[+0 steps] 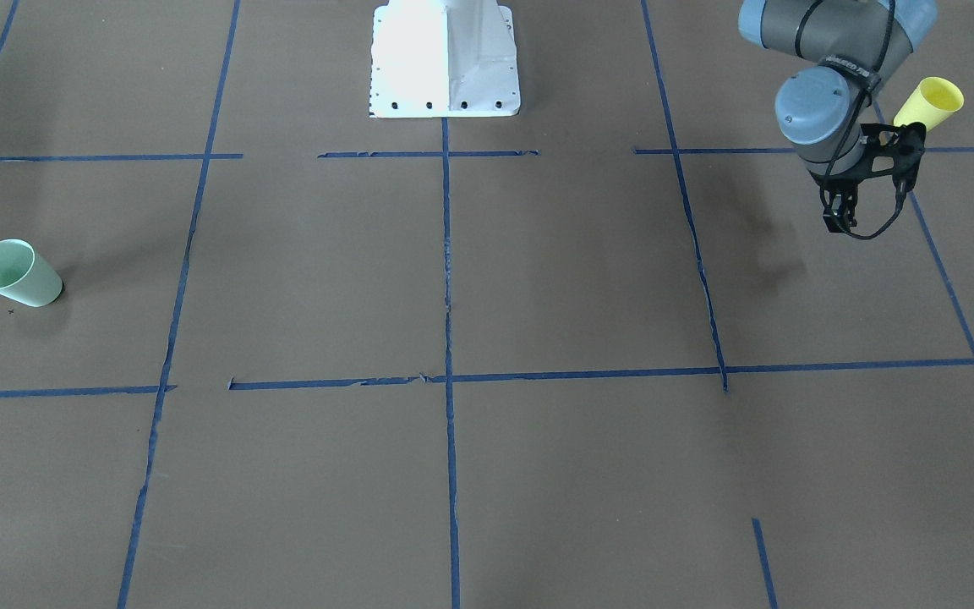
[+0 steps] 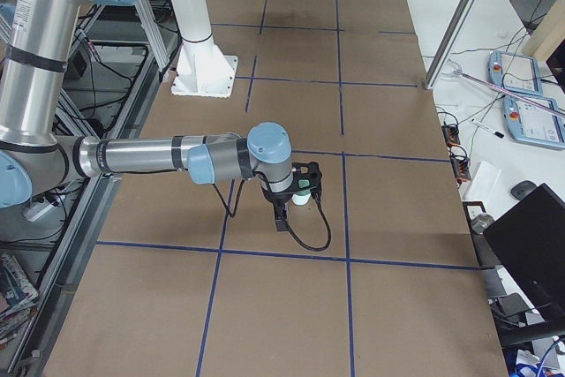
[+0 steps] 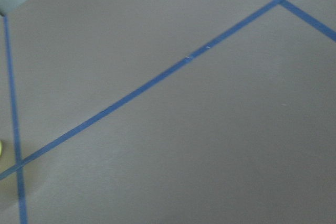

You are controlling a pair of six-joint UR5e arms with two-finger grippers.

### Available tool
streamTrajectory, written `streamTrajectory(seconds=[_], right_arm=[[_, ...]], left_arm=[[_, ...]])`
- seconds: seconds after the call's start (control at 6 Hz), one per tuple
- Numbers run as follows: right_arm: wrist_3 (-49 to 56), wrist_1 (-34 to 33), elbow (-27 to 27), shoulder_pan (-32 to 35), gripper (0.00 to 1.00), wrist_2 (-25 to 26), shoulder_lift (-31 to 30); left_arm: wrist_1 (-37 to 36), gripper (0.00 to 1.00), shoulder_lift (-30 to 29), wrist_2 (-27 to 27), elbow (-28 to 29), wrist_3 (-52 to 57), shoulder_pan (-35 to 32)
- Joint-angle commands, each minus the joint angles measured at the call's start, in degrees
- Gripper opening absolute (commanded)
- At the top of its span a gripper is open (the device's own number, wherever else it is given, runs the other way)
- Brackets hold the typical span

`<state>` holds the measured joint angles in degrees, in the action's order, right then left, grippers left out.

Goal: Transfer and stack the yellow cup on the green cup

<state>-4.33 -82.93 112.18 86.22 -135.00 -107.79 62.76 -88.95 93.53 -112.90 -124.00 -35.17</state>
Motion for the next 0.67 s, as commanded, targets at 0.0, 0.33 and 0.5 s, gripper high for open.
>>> streamTrajectory(seconds=[0.0, 0.33, 0.5], right_arm=[[-0.1, -0.2, -0.2, -0.4, 1.0, 0.0, 0.0], [-0.1, -0.2, -0.2, -0.6, 1.0, 0.0, -0.1], [-0.1, -0.2, -0.3, -0.6, 1.0, -0.2, 0.0]], left_arm=[[-13.6, 1.0, 2.4, -3.4, 0.4, -17.3, 3.8], [-13.3, 1.0, 5.4, -3.2, 8.9, -30.2, 7.8], [-13.4, 1.0, 5.1, -2.7, 10.5, -32.3, 8.1]])
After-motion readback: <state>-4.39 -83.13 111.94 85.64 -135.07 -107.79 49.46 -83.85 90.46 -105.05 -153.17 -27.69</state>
